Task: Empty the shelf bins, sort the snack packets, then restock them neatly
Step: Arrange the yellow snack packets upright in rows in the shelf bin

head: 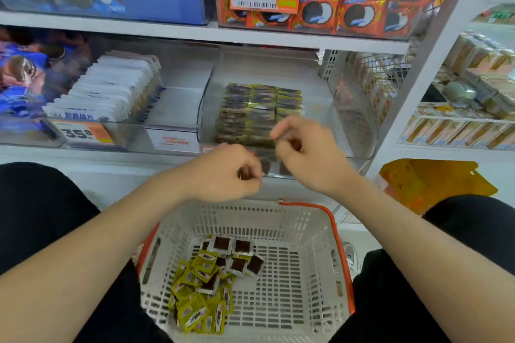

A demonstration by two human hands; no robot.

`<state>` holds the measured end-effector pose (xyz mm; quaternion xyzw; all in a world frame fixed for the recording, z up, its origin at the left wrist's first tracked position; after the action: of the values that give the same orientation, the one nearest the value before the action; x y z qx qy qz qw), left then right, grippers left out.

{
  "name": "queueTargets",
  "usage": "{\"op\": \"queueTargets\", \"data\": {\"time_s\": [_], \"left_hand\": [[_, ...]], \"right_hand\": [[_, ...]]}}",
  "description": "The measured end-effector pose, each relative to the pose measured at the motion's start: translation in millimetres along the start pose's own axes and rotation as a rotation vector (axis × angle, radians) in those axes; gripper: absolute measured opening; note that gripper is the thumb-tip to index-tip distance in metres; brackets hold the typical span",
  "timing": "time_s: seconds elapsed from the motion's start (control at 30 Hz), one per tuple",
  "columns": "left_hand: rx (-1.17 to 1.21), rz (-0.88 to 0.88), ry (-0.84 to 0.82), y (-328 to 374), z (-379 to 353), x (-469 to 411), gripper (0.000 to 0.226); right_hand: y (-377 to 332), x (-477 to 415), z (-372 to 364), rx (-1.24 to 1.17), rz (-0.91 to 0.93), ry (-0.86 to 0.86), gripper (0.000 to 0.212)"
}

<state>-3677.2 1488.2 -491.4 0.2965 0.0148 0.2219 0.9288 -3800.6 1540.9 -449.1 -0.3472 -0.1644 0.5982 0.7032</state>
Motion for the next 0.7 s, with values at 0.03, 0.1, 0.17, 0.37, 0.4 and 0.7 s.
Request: {"op": "queueTargets", "data": {"time_s": [0.03,0.1,0.17,0.37,0.4,0.7], "left_hand": [[-0.054,0.048,-0.159,-14,-27,5,0.018],[-0.169,0.192,-0.431,-57,-84,19,0.024],[-0.297,0.308,-0.599,-98,-128,29,0.027],[-0.167,0.633,-0.697,-197,-220,75,0.070],[-0.118,0.679,-0.692,-209,-233,82,0.084],[-0.209,0.868,-0.547,-290,-339,114,0.104]], "right_hand": [[-3,10,-27,0.019,-0.001,-0.134,0.014],[10,31,-95,0.131,-0.033,-0.428,0.021],[37,46,-148,0.250,-0.086,-0.637,0.027],[132,69,-260,0.467,-0.240,-0.992,0.029],[150,71,-275,0.480,-0.264,-1.014,0.026],[244,97,-358,0.622,-0.320,-0.907,0.045]]}}
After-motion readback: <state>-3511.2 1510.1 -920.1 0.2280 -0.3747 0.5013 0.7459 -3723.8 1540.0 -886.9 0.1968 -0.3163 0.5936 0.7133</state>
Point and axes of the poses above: each hand's wrist, its own x-axis away from the middle knuckle, its own z-axis out of the back of the hand, y = z × x, the point moved 9 cm from there along -x, towards the middle knuckle, and after that the axes turned 2 degrees about -y, right-handed, at the moved point
